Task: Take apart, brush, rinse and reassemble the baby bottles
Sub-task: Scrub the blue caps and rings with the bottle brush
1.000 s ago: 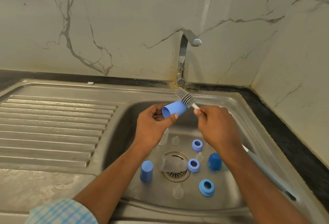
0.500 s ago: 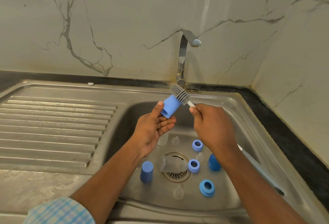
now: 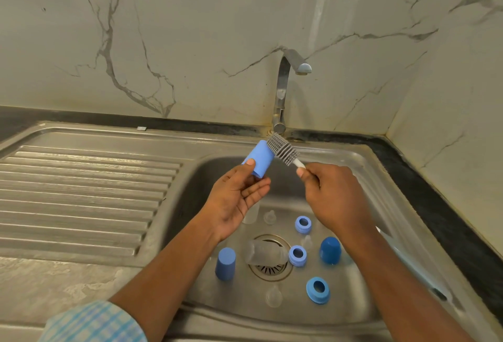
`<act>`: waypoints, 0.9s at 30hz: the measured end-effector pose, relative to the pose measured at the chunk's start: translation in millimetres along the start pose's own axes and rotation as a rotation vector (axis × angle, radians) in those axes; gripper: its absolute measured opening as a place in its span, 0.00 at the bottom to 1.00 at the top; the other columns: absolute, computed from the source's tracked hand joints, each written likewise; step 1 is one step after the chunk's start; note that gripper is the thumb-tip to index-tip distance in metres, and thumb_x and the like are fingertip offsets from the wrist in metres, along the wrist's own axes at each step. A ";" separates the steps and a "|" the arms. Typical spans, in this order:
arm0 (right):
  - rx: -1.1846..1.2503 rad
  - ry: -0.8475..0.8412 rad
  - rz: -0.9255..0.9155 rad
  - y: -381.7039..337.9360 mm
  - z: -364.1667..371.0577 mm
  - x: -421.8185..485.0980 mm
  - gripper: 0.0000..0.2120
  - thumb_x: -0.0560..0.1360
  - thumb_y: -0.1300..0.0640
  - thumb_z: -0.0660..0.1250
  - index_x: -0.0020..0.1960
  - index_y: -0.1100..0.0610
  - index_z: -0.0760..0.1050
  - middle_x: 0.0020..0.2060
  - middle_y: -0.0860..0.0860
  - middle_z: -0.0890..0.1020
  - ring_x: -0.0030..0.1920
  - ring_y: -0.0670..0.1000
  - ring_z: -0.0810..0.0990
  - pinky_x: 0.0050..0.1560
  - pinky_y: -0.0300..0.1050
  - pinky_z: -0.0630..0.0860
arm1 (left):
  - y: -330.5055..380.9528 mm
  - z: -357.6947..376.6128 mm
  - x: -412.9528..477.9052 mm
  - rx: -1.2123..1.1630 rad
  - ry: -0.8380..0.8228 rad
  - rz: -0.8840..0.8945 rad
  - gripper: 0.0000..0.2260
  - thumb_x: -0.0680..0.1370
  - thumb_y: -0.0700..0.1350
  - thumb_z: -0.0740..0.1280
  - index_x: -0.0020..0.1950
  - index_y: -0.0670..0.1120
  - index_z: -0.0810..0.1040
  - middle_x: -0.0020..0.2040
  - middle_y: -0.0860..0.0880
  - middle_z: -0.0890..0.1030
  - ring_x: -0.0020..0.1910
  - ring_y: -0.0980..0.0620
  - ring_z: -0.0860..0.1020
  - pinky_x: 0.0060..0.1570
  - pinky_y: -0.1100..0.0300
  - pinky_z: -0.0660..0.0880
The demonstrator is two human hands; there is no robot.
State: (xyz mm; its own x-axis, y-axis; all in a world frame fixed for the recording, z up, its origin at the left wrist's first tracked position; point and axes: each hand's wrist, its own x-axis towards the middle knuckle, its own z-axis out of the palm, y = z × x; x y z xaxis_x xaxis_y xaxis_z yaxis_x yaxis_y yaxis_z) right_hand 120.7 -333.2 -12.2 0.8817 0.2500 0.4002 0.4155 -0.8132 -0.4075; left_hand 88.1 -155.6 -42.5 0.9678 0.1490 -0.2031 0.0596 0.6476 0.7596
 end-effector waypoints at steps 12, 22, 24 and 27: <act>0.029 -0.096 -0.014 -5.7 -3.1 -2.9 0.21 0.81 0.49 0.61 0.30 0.51 0.63 0.24 0.48 0.67 0.27 0.48 0.66 0.30 0.46 0.60 | 6.0 -13.6 11.4 -0.124 0.046 0.075 0.13 0.76 0.42 0.69 0.61 0.41 0.79 0.54 0.41 0.84 0.48 0.49 0.85 0.46 0.60 0.82; -0.028 -0.072 0.063 -10.0 -0.9 -2.6 0.20 0.81 0.48 0.60 0.31 0.50 0.65 0.25 0.48 0.70 0.28 0.48 0.68 0.29 0.45 0.59 | -2.2 -12.7 12.5 0.277 0.117 0.270 0.21 0.65 0.35 0.78 0.56 0.44 0.82 0.52 0.47 0.86 0.54 0.49 0.84 0.55 0.56 0.79; -0.037 -0.048 0.104 -6.6 -2.8 -1.4 0.20 0.81 0.48 0.60 0.31 0.51 0.65 0.25 0.48 0.70 0.28 0.48 0.68 0.29 0.45 0.59 | -6.2 -10.4 11.7 0.375 0.137 0.321 0.21 0.66 0.33 0.79 0.57 0.44 0.81 0.52 0.48 0.86 0.51 0.53 0.84 0.49 0.62 0.80; -0.003 -0.133 0.021 -17.7 -0.3 -8.2 0.20 0.81 0.48 0.59 0.31 0.49 0.64 0.25 0.47 0.70 0.28 0.47 0.68 0.29 0.44 0.59 | -8.1 -9.3 8.8 0.447 0.157 0.394 0.20 0.66 0.31 0.79 0.55 0.44 0.80 0.49 0.51 0.86 0.49 0.56 0.84 0.44 0.67 0.78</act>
State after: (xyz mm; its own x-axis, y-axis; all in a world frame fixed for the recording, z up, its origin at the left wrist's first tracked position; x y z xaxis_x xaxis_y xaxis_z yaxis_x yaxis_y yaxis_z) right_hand 106.0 -321.0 -7.9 0.9121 0.3005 0.2789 0.3963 -0.8205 -0.4119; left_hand 93.8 -152.5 -56.2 0.8925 0.4434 0.0828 -0.1653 0.1507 0.9747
